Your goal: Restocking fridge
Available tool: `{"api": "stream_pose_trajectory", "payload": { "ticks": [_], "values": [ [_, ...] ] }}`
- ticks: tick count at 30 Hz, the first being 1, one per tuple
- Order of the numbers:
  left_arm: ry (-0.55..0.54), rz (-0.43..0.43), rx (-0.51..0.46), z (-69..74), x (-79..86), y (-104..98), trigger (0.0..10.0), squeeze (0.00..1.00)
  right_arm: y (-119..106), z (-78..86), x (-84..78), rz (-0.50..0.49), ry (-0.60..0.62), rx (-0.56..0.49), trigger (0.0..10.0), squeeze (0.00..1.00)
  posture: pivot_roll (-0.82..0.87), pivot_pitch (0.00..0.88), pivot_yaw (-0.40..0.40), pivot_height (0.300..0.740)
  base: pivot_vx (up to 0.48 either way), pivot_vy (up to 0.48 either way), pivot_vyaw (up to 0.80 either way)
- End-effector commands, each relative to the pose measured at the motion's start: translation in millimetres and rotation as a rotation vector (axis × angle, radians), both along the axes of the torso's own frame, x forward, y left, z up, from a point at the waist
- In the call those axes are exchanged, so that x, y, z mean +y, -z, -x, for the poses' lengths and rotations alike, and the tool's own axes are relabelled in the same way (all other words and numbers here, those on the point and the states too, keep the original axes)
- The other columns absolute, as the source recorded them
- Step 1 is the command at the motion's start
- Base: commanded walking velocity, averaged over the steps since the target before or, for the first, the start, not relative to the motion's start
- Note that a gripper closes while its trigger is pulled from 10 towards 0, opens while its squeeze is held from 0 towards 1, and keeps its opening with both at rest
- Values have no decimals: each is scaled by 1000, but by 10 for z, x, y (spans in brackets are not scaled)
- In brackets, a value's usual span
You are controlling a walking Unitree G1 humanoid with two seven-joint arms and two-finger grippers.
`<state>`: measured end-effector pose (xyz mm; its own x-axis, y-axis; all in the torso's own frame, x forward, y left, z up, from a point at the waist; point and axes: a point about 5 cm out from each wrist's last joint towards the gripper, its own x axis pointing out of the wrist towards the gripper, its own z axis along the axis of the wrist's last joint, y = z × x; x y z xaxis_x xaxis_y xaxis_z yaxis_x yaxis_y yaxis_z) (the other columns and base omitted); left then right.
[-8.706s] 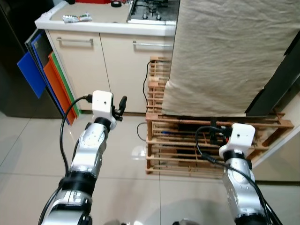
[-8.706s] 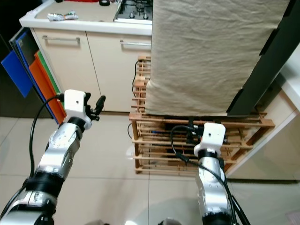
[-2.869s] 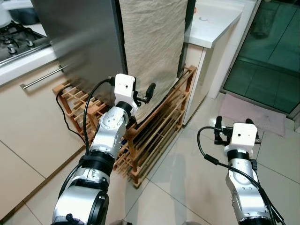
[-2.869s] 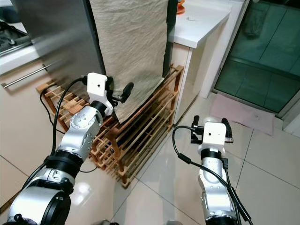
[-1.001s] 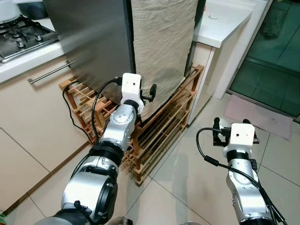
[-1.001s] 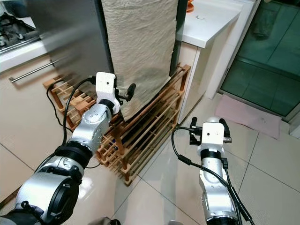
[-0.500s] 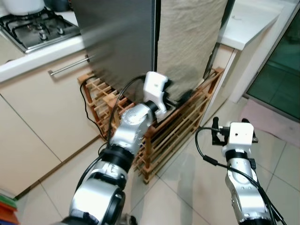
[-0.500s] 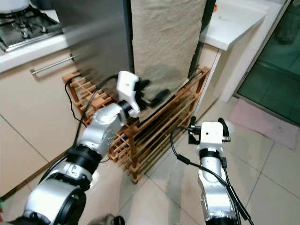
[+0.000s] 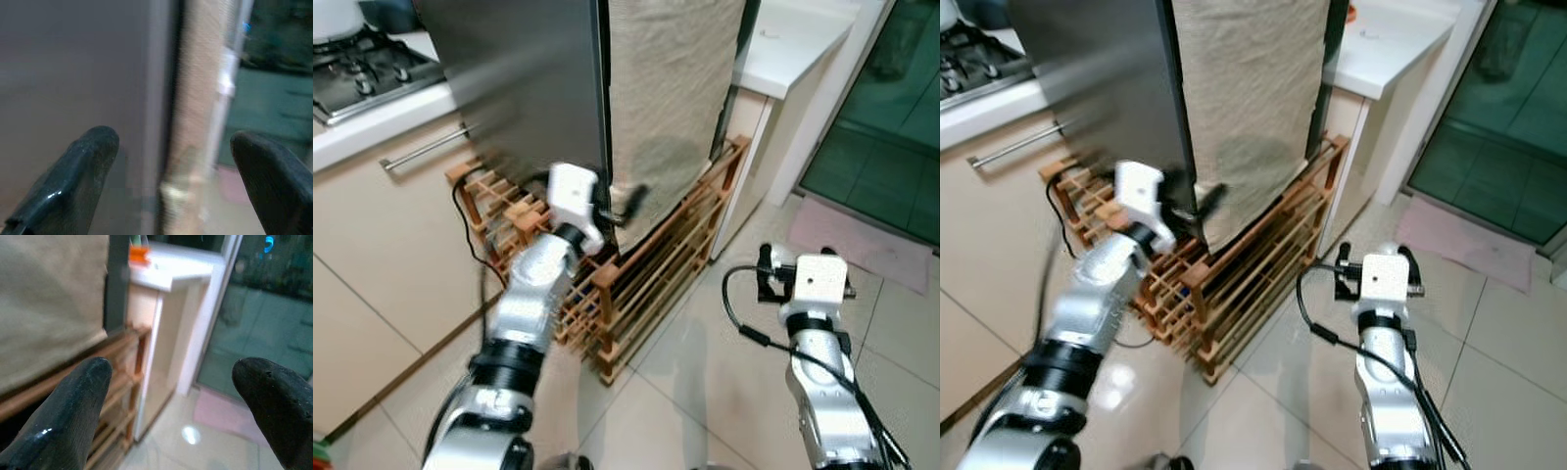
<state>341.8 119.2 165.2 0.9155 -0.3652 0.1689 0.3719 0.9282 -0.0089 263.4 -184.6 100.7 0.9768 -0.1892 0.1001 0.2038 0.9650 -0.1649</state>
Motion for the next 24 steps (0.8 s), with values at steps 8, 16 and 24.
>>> {"api": "stream_pose_trajectory", "payload": {
  "ticks": [8,16,24],
  "values": [
    [32,-33,17,-7,-117,-48,10000,0,-39,-29,52,-20,-12,1,10000,0,-105,0,-3,740,0,0,0],
    [63,-68,41,-147,-372,-72,10000,0,-65,-52,73,-21,-13,2,10000,0,-125,0,2,740,0,0,0],
    [14,-81,46,-201,-286,-61,10000,0,-52,-8,71,-20,-7,5,10000,0,-144,0,14,740,0,0,0]
  ]
}}
